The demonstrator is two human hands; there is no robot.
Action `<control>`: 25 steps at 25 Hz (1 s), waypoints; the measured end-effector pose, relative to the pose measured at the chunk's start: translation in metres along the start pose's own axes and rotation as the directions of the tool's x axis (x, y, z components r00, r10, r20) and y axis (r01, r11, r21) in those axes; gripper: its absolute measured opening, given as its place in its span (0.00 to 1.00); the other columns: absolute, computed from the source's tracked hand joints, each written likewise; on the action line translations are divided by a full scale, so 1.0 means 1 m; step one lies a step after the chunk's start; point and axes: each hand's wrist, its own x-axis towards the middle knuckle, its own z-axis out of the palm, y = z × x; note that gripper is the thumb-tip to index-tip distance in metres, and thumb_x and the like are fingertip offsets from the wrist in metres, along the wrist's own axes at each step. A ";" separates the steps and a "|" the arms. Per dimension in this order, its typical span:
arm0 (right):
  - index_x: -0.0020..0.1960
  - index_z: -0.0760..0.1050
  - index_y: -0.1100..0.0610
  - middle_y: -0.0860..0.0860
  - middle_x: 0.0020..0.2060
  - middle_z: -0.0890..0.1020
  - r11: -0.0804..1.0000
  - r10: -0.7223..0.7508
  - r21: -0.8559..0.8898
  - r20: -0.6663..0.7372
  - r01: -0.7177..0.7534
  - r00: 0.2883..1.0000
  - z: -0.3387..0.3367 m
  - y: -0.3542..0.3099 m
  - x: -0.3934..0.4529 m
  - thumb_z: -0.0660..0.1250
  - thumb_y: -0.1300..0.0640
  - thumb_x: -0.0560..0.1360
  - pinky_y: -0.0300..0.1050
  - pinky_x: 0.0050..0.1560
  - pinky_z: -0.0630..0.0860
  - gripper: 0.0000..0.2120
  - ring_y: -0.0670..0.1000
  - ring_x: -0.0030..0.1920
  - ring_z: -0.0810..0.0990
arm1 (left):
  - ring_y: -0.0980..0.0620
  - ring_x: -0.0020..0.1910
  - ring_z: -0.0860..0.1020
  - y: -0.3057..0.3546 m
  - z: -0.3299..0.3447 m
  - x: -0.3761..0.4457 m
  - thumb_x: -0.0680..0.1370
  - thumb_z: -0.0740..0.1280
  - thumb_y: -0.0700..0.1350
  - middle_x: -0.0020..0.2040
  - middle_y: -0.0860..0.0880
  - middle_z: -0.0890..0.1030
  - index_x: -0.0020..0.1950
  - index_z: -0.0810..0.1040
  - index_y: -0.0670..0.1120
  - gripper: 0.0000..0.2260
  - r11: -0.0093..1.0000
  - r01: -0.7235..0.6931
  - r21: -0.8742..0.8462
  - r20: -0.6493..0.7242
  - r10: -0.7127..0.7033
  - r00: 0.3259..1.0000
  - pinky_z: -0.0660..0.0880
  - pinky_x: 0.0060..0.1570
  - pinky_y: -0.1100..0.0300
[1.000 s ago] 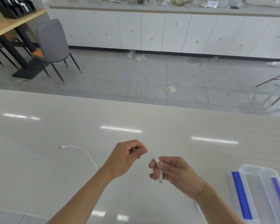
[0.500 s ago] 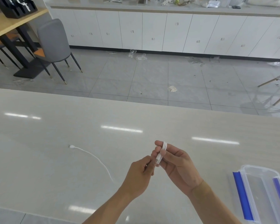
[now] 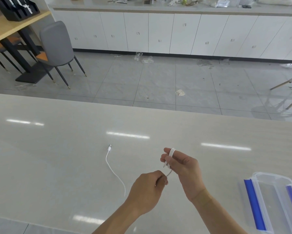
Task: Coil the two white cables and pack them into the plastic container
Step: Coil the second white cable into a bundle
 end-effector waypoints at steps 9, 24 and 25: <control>0.45 0.82 0.60 0.35 0.42 0.85 0.868 0.052 -0.486 0.288 0.099 0.956 -0.012 0.004 -0.004 0.65 0.57 0.82 0.33 0.45 0.75 0.11 0.40 0.42 0.83 | 0.56 0.30 0.70 0.011 -0.055 0.000 0.79 0.64 0.54 0.32 0.54 0.75 0.40 0.77 0.53 0.10 0.981 -0.083 0.176 0.078 0.071 0.994 0.68 0.35 0.60; 0.55 0.84 0.51 0.45 0.37 0.83 0.937 0.185 -0.348 0.575 0.034 0.797 -0.010 -0.022 -0.025 0.63 0.45 0.80 0.53 0.58 0.77 0.15 0.49 0.45 0.80 | 0.55 0.38 0.78 0.004 -0.094 0.014 0.78 0.70 0.51 0.39 0.56 0.82 0.42 0.81 0.55 0.05 0.973 -0.191 -0.132 0.079 0.202 0.976 0.74 0.40 0.65; 0.55 0.84 0.52 0.45 0.37 0.83 0.945 0.175 -0.327 0.570 0.026 0.803 -0.010 -0.023 -0.025 0.63 0.46 0.80 0.56 0.60 0.76 0.14 0.49 0.45 0.81 | 0.57 0.38 0.78 0.002 -0.091 0.015 0.78 0.70 0.51 0.38 0.56 0.82 0.42 0.81 0.55 0.05 0.963 -0.192 -0.187 0.067 0.208 0.976 0.73 0.40 0.67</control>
